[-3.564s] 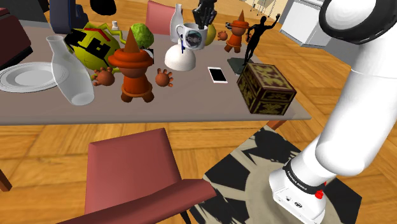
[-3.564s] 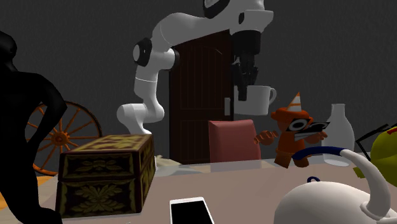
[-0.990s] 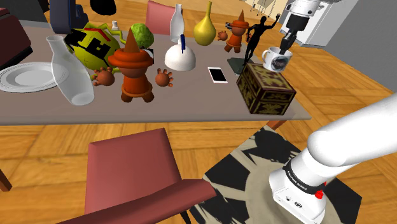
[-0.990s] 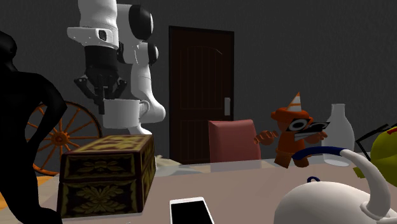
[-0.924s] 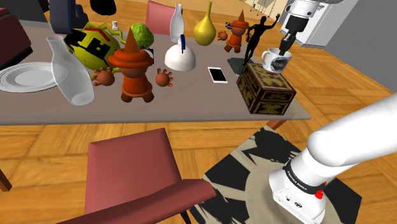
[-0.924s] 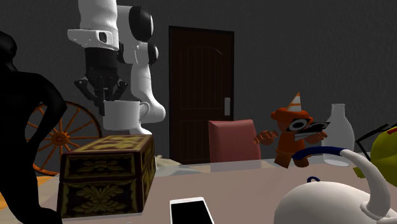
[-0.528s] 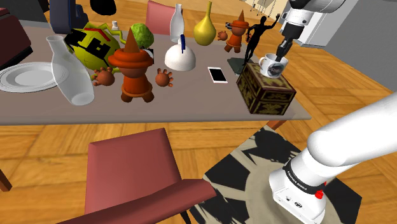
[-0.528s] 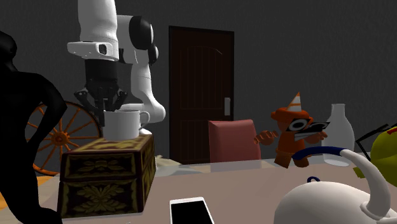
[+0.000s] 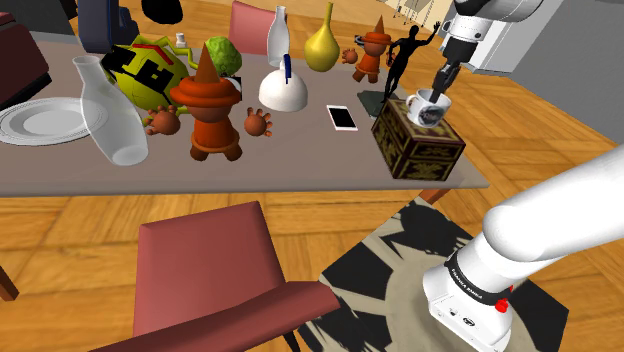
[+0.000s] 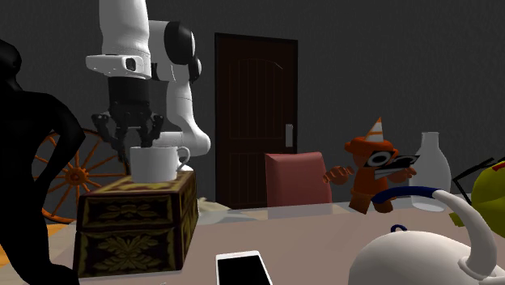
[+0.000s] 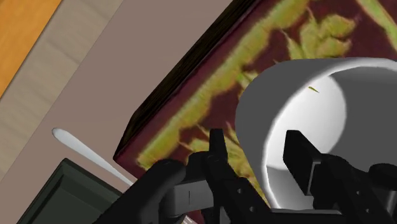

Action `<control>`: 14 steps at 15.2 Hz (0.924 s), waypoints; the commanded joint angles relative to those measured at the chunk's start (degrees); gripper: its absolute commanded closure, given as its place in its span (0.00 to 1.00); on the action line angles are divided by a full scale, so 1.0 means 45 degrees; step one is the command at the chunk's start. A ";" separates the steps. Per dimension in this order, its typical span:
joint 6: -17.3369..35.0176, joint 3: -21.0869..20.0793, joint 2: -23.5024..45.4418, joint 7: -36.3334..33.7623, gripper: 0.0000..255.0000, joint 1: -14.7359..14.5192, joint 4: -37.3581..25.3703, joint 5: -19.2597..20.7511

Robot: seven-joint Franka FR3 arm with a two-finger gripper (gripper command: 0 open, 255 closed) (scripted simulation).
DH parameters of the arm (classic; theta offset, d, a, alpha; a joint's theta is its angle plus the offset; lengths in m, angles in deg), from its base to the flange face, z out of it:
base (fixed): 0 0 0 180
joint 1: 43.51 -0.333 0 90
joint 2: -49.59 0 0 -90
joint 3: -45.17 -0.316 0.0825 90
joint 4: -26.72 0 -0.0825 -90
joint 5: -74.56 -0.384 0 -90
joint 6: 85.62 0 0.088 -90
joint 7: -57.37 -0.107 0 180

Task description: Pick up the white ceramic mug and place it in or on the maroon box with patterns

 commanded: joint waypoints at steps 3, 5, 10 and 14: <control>0.0000 0.0000 0.0000 0.0001 0.00 0.0000 -0.0001 0.0000; 0.0000 0.0000 0.0000 0.0000 0.00 0.0000 -0.0001 0.0000; -0.1619 -0.0045 0.0021 0.0019 0.00 -0.0031 -0.1641 -0.0039; -0.1619 -0.0045 0.0021 0.0019 0.00 -0.0031 -0.1641 -0.0039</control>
